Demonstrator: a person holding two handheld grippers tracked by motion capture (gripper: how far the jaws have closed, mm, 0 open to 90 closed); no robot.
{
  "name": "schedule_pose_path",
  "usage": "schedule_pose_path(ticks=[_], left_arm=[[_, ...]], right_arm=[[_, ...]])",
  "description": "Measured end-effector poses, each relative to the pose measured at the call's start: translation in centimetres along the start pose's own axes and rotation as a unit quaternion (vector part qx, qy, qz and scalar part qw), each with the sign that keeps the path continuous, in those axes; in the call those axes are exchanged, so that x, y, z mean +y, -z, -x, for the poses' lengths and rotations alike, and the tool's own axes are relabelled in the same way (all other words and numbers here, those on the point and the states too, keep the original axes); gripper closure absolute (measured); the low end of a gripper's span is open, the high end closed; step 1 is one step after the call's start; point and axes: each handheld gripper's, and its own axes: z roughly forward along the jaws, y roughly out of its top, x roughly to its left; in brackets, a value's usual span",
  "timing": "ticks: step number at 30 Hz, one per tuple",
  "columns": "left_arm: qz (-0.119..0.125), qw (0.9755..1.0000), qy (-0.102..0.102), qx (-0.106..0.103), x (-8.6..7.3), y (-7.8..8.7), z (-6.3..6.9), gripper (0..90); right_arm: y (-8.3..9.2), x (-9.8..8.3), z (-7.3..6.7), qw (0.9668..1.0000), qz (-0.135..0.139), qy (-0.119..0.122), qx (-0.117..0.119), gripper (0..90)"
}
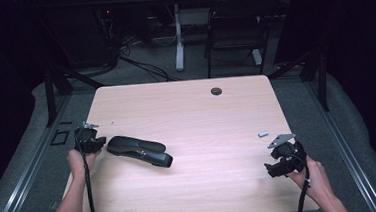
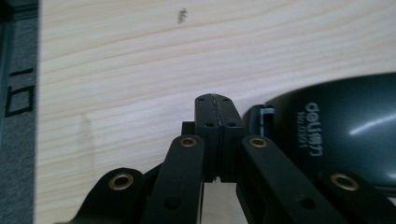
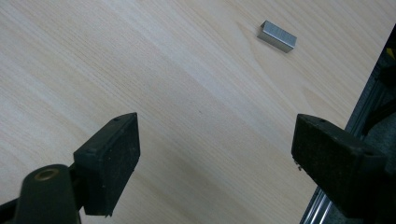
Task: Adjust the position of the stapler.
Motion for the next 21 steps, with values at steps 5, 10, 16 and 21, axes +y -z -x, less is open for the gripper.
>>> schedule_pose_path(ticks=[5,10,16,21], left_arm=[[-0.002,0.9998,-0.021,-0.001,0.1,-0.1,0.5,90.0],[0.008,0.9996,-0.018,-0.019,0.0,-0.2,0.1,90.0],[0.010,0.9986,-0.033,-0.041,0.0,-0.2,0.4,90.0],[0.003,0.9969,-0.061,-0.050,0.2,-0.2,1.8,90.0]], right_arm=[[0.4,-0.3,-0.2,1.0000,0.007,-0.002,-0.002,15.4],[0.6,0.2,-0.5,0.9998,0.017,0.009,0.001,15.6],[0.0,0.4,0.2,0.9989,0.027,-0.007,0.036,15.5],[-0.2,0.4,0.6,0.9989,0.024,-0.010,0.040,15.5]])
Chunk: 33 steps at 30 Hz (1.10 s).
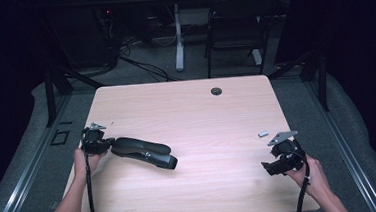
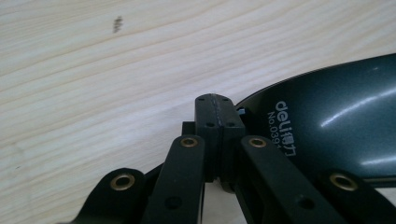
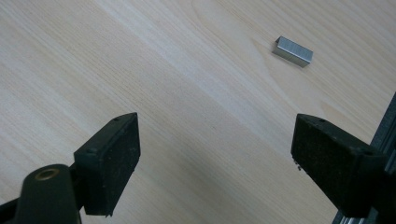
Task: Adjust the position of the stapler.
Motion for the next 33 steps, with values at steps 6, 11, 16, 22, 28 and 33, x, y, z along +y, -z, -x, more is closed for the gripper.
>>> schedule_pose_path(ticks=[6,11,16,22,28,33], left_arm=[[-0.004,0.9997,-0.024,-0.007,0.3,-0.2,1.2,90.0],[-0.007,0.9991,-0.038,-0.016,0.6,-0.4,1.9,90.0],[-0.011,0.9989,-0.043,-0.016,0.7,-0.4,2.6,90.0],[-0.015,0.9981,-0.054,-0.024,0.8,-0.4,3.2,90.0],[-0.016,0.9976,-0.062,-0.027,0.7,-0.3,3.9,90.0],[-0.023,0.9977,-0.050,-0.038,0.7,-0.2,4.0,90.0]], right_arm=[[0.1,0.2,-0.4,1.0000,0.002,0.009,0.000,15.6],[0.0,0.0,-0.3,1.0000,-0.003,0.006,0.005,15.7],[-0.1,0.0,-0.3,0.9999,-0.002,0.006,0.009,15.6],[-0.2,-0.1,-0.5,0.9999,-0.008,0.010,0.008,15.6],[0.0,0.1,-0.5,0.9998,0.000,0.020,0.008,15.9],[-0.4,0.1,-0.5,0.9987,0.012,-0.004,0.048,15.6]])
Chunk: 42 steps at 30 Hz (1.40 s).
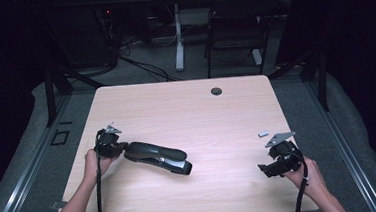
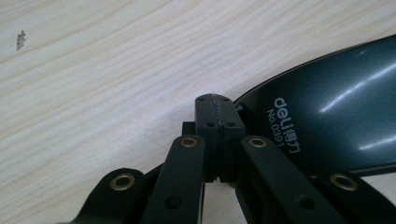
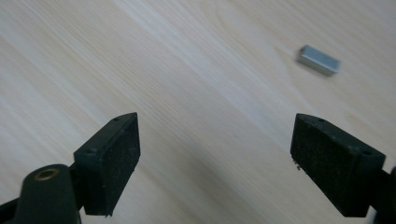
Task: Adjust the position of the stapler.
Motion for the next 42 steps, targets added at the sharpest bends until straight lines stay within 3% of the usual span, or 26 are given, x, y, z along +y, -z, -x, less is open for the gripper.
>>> schedule_pose_path(ticks=[4,9,13,16,22,30,42], left_arm=[[-0.004,0.9999,-0.007,-0.009,-0.1,0.1,0.2,90.0],[-0.017,0.9996,-0.015,-0.017,0.1,0.2,0.5,90.0],[-0.017,0.9992,-0.022,-0.029,0.0,0.3,0.9,90.0],[-0.025,0.9984,-0.032,-0.040,0.2,0.3,1.5,90.0],[-0.034,0.9967,-0.050,-0.054,0.5,0.4,2.5,90.0],[-0.041,0.9956,-0.042,-0.073,0.5,0.5,2.8,90.0],[-0.042,0.9942,-0.070,-0.070,0.4,0.5,3.9,90.0]], right_arm=[[-0.7,-0.1,-0.2,0.9999,-0.008,-0.006,0.013,15.2],[-0.8,0.2,-0.5,0.9999,-0.013,0.001,0.008,15.2],[-1.4,-0.1,-0.2,0.9986,-0.008,-0.021,0.048,15.1],[-1.4,-0.4,0.2,0.9982,-0.007,-0.029,0.053,15.2],[-1.4,-0.5,0.3,0.9979,-0.004,-0.038,0.053,15.2],[-1.5,-0.3,0.1,0.9982,-0.010,-0.028,0.052,15.2],[-1.5,-0.1,-0.2,0.9982,-0.011,-0.017,0.057,15.3]])
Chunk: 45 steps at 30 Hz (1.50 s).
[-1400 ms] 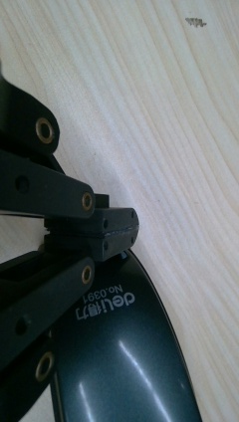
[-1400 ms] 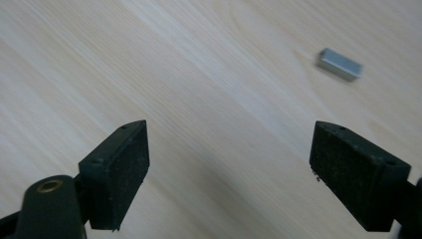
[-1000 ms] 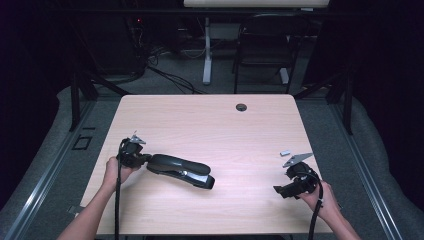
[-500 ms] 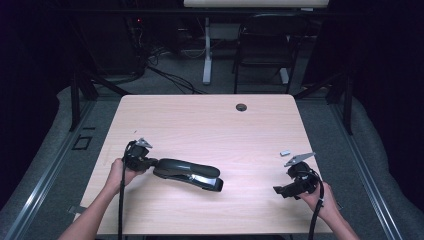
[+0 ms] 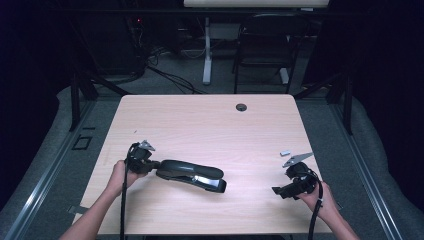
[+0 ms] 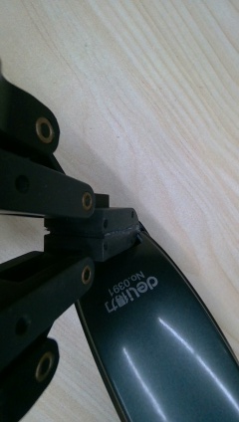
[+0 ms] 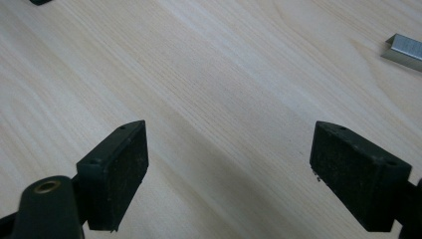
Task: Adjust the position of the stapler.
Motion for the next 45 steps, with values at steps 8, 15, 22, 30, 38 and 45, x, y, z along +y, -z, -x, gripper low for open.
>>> schedule_pose_path(ticks=[8,15,22,30,38,45], left_arm=[[0.000,0.9998,-0.020,-0.004,0.3,-0.3,0.9,90.0],[-0.008,0.9993,-0.033,-0.016,0.7,-0.4,2.1,90.0],[-0.017,0.9984,-0.047,-0.026,0.9,-0.5,3.4,90.0],[-0.020,0.9977,-0.057,-0.032,1.0,-0.6,4.5,90.0],[-0.023,0.9969,-0.062,-0.043,1.2,-0.7,5.5,90.0],[-0.024,0.9960,-0.068,-0.052,1.2,-0.7,6.6,90.0]], right_arm=[[-0.3,0.0,0.1,1.0000,-0.005,-0.003,0.006,15.2],[-0.3,-0.1,0.1,0.9999,-0.008,-0.005,0.004,15.4],[-0.4,0.1,-0.2,1.0000,-0.006,-0.003,0.006,15.5],[-0.1,0.2,-0.8,0.9999,-0.008,0.003,0.006,16.2],[0.0,0.7,-1.8,0.9997,-0.007,0.017,0.016,17.1],[0.1,0.8,-2.0,0.9996,-0.003,0.019,0.018,17.9]])
